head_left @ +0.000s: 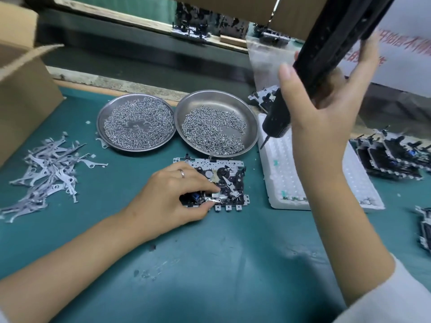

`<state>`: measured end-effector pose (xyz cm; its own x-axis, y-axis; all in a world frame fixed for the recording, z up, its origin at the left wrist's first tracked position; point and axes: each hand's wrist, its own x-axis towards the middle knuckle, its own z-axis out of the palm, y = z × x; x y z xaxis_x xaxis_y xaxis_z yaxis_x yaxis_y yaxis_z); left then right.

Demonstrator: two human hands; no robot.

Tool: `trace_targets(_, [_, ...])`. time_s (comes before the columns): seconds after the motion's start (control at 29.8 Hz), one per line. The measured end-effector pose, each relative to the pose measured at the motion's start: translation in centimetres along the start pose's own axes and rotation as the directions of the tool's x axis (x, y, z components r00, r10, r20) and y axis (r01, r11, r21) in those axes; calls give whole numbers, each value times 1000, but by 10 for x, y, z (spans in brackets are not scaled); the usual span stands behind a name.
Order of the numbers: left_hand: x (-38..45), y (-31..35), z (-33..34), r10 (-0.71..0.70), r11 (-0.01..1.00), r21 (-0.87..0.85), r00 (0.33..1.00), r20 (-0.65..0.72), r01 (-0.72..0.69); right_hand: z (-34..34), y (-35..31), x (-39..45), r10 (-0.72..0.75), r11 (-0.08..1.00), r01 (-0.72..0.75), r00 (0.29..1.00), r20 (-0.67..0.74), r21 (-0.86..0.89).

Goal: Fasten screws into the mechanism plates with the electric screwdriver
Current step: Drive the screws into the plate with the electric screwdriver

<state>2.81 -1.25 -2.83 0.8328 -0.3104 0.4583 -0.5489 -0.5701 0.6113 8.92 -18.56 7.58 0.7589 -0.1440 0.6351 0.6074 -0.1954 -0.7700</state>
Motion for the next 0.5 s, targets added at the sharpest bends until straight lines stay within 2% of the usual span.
trace_targets(0.07, [1, 0, 0, 9, 1000, 7, 1000, -11, -9, 10, -5, 5, -17, 998, 18, 999, -28, 57])
trace_targets(0.2, [2, 0, -1, 11, 1000, 5, 1000, -28, -11, 24, -9, -9, 41, 975, -31, 998, -42, 221])
trace_targets(0.37, [2, -1, -1, 15, 1000, 1, 999, -46, -15, 34, -7, -47, 88, 901, -79, 996, -1, 427])
trace_targets(0.5, [2, -1, -1, 33, 999, 2, 998, -61, -33, 42, -6, -62, 139, 867, -121, 990, -1, 483])
